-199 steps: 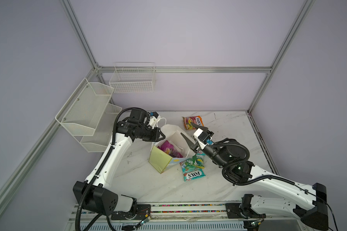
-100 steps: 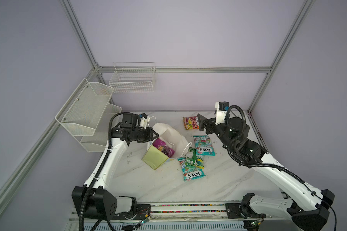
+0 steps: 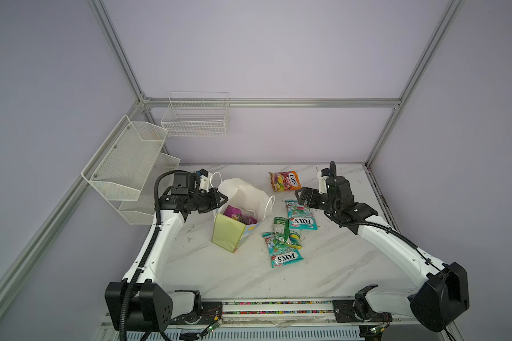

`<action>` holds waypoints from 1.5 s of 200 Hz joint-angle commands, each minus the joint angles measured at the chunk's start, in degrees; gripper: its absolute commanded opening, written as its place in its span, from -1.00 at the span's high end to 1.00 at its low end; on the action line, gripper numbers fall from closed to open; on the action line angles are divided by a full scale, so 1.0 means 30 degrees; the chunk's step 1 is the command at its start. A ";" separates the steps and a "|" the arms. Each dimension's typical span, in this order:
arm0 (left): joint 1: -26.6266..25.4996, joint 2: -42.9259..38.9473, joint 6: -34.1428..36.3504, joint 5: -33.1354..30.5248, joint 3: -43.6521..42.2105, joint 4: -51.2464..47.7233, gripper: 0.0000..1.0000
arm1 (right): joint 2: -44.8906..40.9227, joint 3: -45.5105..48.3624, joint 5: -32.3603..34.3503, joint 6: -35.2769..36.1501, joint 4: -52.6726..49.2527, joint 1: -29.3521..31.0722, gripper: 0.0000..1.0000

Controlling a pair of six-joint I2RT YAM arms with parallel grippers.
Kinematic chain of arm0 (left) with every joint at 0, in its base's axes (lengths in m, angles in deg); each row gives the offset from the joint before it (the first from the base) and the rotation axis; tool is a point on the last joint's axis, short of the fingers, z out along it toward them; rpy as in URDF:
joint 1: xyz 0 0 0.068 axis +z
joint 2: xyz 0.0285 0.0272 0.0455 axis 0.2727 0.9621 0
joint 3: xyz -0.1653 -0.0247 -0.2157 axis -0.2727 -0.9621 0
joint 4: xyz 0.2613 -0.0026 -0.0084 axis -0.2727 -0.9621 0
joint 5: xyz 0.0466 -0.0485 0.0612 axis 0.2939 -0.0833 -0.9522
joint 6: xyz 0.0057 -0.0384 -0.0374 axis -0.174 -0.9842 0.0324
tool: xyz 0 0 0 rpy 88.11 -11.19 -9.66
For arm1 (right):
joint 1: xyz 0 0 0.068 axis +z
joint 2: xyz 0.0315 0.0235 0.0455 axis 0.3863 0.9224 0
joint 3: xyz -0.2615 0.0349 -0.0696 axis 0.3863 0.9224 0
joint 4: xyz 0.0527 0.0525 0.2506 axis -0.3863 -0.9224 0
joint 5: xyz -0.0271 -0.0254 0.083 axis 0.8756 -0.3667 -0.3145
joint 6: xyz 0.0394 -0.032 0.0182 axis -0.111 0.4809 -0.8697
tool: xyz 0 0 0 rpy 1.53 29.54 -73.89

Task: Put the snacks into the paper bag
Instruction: 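Withdraw right gripper toward teal FOX'S packs while left gripper holds the bag, then lower the right gripper and grasp the green FOX'S Spring Tea pack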

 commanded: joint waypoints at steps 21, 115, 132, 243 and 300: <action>0.0127 -0.0699 0.0945 -0.0670 -0.0691 0.0287 0.69 | -0.0451 0.1308 0.0172 -0.2651 -0.0543 -0.0041 -0.95; 0.0129 -0.2640 0.1379 -0.0269 -0.2270 0.1464 0.69 | -0.0497 0.4444 -0.1303 -0.4730 -0.0431 -0.0153 -0.85; 0.0127 -0.2864 0.1409 -0.0320 -0.2585 0.1582 0.69 | -0.0507 0.4840 -0.1553 -0.4925 -0.0511 -0.0151 -0.78; 0.0127 -0.3730 0.1569 -0.0006 -0.3843 0.2169 0.69 | 0.1045 0.7311 -0.3634 -0.7307 0.2564 0.0108 -0.67; 0.0126 -0.4228 0.1482 -0.0033 -0.3844 0.2227 0.69 | 0.2667 0.7155 -0.3689 -0.8127 0.4003 0.1231 -0.62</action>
